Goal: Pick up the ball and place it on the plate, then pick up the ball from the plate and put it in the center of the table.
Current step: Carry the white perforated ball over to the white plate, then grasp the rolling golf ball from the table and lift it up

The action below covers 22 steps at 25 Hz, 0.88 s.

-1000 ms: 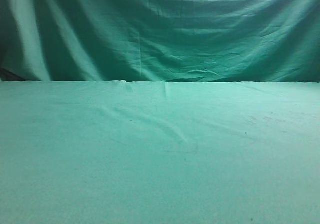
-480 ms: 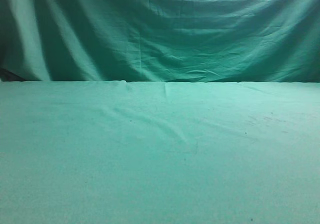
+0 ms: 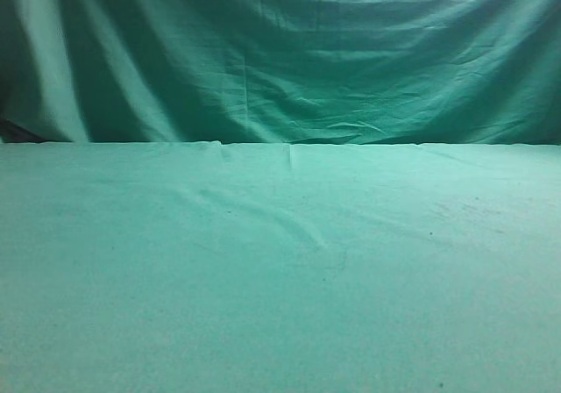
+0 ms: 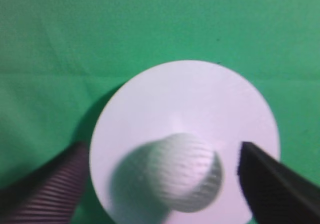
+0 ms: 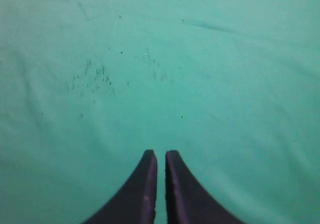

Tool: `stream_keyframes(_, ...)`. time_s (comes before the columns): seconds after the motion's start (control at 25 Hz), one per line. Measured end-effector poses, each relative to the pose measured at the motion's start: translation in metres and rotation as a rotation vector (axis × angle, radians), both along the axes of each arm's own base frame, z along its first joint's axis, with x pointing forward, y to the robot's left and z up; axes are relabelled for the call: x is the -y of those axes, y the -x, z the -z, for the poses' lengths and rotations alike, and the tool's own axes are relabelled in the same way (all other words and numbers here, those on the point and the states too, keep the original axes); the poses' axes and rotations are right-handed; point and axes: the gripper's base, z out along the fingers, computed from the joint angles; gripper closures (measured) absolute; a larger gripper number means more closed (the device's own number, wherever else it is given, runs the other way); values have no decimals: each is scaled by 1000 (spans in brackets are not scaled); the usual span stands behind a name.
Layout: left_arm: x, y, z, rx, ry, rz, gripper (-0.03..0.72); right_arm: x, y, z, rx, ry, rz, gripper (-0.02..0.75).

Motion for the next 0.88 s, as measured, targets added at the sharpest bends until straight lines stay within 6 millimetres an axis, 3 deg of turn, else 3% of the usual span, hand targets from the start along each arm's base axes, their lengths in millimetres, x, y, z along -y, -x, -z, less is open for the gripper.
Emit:
stream_keyframes(0.08, 2, -4, -8, -3, 39, -25, 38, 0, 0, 0, 2, -2, 1, 689)
stream_keyframes(0.2, 5, -15, -33, 10, 106, -51, 46, 0, -1, -1, 10, -3, 1, 689)
stream_keyframes(0.32, 16, -28, -68, 49, 181, 2, 173, 0, -1, -1, 14, -3, 1, 689)
stream_keyframes(0.44, 39, -33, -97, 68, 269, 133, 281, 0, 0, 0, 5, 0, -4, 689)
stream_keyframes(0.52, 55, -34, -111, 73, 299, 224, 388, 0, 1, 0, -14, 2, -9, 689)
stream_keyframes(0.6, 69, -33, -120, 75, 305, 290, 552, 0, 3, -2, -38, 5, -15, 689)
stream_keyframes(0.72, 85, -24, -131, 88, 278, 362, 688, -1, 5, -5, -61, 7, -22, 689)
stream_keyframes(0.88, 104, -4, -157, 143, 235, 445, 688, -7, 7, -7, -77, 25, -79, 689)
